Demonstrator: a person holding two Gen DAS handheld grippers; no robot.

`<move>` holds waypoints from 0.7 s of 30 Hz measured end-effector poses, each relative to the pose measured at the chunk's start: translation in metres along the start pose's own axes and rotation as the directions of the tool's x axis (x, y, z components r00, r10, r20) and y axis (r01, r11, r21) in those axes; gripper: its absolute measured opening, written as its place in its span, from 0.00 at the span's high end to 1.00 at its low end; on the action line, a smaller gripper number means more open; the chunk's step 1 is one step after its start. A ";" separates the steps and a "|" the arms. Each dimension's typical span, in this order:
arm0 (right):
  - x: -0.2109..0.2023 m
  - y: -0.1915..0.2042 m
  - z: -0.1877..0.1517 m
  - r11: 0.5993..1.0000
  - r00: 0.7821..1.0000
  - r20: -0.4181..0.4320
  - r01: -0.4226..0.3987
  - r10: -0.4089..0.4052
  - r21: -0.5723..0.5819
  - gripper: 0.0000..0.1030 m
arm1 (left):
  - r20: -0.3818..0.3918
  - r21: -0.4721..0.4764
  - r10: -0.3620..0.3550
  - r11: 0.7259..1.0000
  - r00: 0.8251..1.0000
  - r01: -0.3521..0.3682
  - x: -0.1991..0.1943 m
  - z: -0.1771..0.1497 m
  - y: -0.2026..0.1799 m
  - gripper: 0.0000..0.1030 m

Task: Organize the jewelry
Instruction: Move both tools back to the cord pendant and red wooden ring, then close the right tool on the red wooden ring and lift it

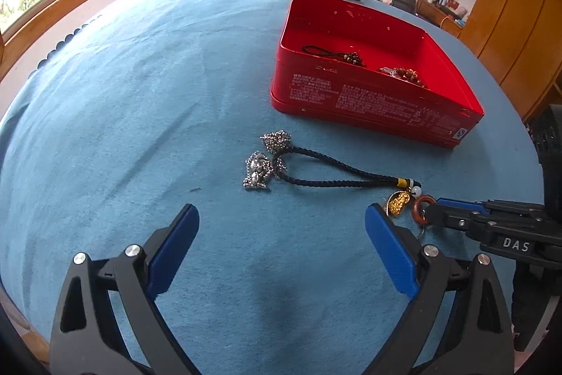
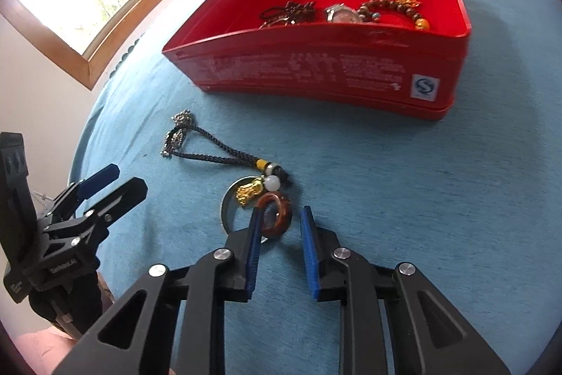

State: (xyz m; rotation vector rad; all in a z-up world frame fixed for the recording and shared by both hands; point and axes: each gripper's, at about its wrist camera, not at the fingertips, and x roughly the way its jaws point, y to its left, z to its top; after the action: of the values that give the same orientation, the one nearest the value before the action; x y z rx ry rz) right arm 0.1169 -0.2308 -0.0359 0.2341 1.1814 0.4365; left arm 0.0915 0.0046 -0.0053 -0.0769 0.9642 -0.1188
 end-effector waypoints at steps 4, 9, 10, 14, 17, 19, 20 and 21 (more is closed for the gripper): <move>0.004 0.004 -0.001 1.000 1.000 0.000 0.016 -0.016 -0.007 0.80 | 0.000 0.010 -0.005 1.000 1.000 0.005 -0.002 -0.002 -0.001 0.08; -0.002 0.003 -0.006 1.000 1.000 0.001 -0.003 0.003 -0.008 0.94 | -0.009 0.014 -0.014 1.000 1.000 0.015 -0.001 -0.002 -0.003 0.08; -0.004 0.002 -0.007 1.000 1.000 0.006 -0.003 0.003 -0.006 0.96 | -0.010 0.015 -0.017 1.000 1.000 0.018 -0.001 -0.002 -0.004 0.08; -0.017 -0.008 -0.012 1.000 0.999 0.037 -0.016 0.016 0.009 1.00 | -0.020 0.026 -0.033 0.999 0.999 0.033 0.000 -0.003 -0.009 0.08; -0.021 -0.014 -0.012 1.000 0.999 0.035 -0.017 0.016 0.018 0.98 | -0.031 0.036 -0.045 0.998 0.999 0.046 0.001 -0.004 -0.013 0.08; -0.022 -0.014 -0.011 0.999 0.999 0.033 -0.032 0.032 0.023 0.96 | -0.039 0.028 -0.053 0.998 0.998 0.054 0.001 -0.003 -0.012 0.08; -0.022 -0.012 -0.011 0.999 0.999 0.029 -0.039 0.039 0.012 0.96 | -0.039 0.015 -0.057 0.998 0.998 0.057 0.001 -0.002 -0.010 0.08; -0.022 -0.009 -0.010 0.999 0.999 0.025 -0.046 0.046 0.004 0.96 | -0.037 0.004 -0.055 0.998 0.998 0.055 0.000 -0.001 -0.008 0.08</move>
State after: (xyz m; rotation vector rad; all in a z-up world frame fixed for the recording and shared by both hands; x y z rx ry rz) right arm 0.1028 -0.2491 -0.0251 0.2701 1.1540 0.4698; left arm 0.0906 -0.0038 -0.0051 -0.0969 0.9988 -0.1737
